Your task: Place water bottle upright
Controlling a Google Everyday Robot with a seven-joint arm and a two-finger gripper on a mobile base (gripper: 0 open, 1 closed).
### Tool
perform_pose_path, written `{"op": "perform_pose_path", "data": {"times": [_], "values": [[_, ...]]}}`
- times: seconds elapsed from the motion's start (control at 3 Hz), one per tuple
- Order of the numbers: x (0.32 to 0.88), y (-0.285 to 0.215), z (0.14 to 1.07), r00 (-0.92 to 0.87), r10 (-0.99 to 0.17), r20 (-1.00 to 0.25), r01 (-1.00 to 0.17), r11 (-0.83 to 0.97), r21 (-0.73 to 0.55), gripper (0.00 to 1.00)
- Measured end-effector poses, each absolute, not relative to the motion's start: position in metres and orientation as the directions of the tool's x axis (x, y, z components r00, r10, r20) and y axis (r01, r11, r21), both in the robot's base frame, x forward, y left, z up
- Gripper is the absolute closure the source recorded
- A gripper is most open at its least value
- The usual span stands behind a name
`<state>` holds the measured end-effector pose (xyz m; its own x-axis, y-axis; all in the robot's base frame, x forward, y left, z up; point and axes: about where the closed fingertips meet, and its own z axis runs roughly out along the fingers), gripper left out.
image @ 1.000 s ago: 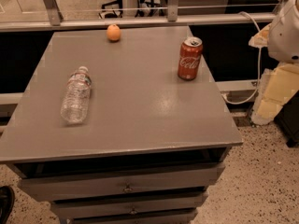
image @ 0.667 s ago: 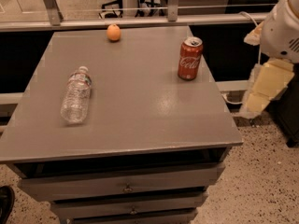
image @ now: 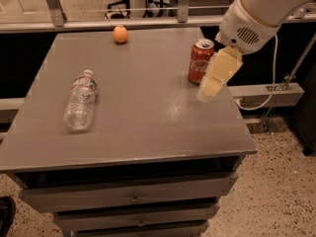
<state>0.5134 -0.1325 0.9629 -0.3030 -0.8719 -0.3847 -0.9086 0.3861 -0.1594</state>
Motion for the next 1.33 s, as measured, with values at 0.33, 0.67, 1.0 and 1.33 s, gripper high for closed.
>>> {"op": "perform_pose_path", "data": {"times": [0.33,0.67,1.0,1.33], "values": [[0.546,-0.082,0.955,-0.312,-0.838,-0.447,-0.914,0.394,-0.1,0.0],[0.546,-0.082,0.955,-0.312,-0.838,-0.447,-0.914,0.394,-0.1,0.0],[0.563,-0.054,0.956,-0.3,-0.807,-0.509,-0.92,0.385,-0.069,0.0],[0.585,0.0,0.955,-0.283,-0.785,-0.551,-0.935,0.355,-0.026,0.0]]}}
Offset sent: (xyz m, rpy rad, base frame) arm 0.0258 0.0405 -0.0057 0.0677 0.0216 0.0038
